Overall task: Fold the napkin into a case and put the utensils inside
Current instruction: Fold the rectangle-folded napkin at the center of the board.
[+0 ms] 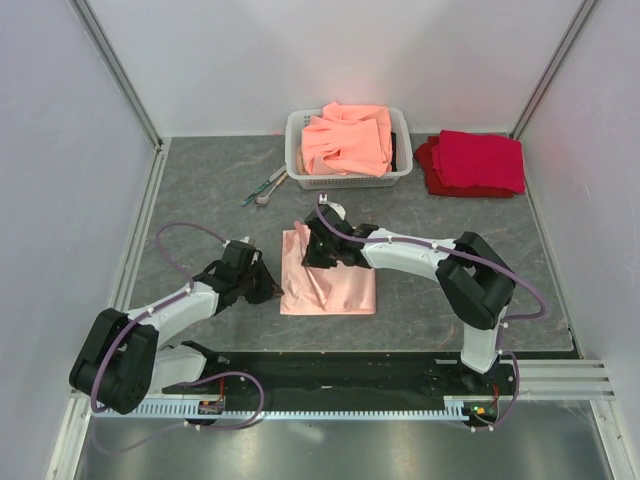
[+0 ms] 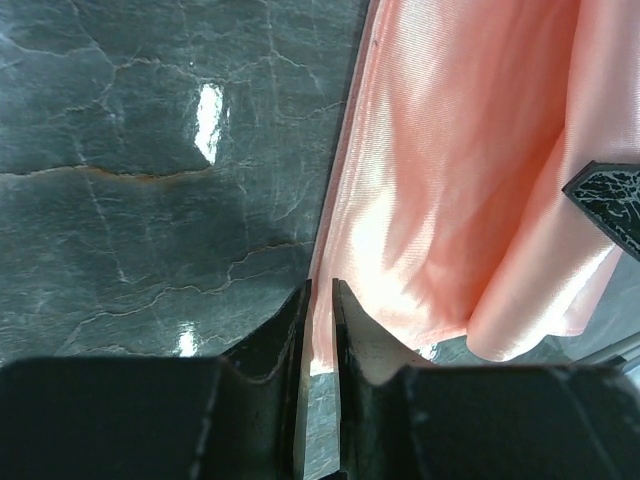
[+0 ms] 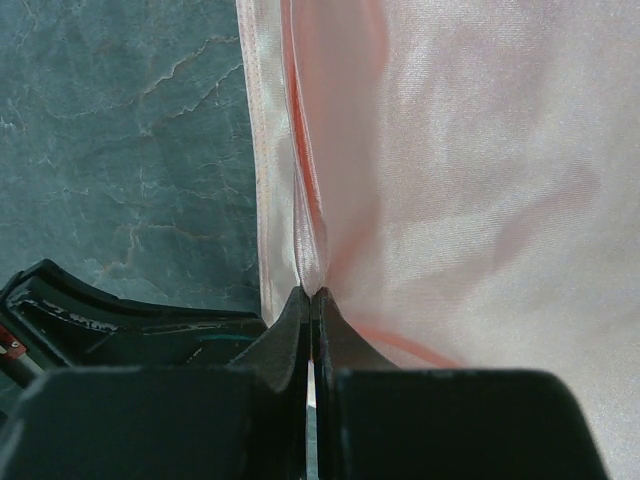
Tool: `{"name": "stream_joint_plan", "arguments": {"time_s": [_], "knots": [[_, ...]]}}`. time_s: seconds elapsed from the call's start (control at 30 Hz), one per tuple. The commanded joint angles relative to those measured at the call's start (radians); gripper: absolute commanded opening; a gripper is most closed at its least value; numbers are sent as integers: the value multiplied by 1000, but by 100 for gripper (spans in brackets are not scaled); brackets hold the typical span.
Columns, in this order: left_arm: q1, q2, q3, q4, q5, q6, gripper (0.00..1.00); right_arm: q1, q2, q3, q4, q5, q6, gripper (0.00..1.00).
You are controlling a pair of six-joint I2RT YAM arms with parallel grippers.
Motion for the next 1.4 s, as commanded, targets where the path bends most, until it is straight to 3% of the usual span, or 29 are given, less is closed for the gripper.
{"name": "stream_joint_plan", "arguments": {"time_s": [0.0,0.13,0.37,1.27,1.37], "knots": [[3,19,-14,47,30,-29,20,11,22,50,26,-6,27,0],[3,47,-27,75,41,-35,20,22,38,67,24,-6,30,0],[3,64,-33,76,41,-23,9,34,-11,67,3,28,28,0],[3,-13,-57,56,39,-32,9,47,119,144,-8,-12,51,0],[3,-40,-54,36,39,-42,13,48,130,147,9,-29,44,13]]}}
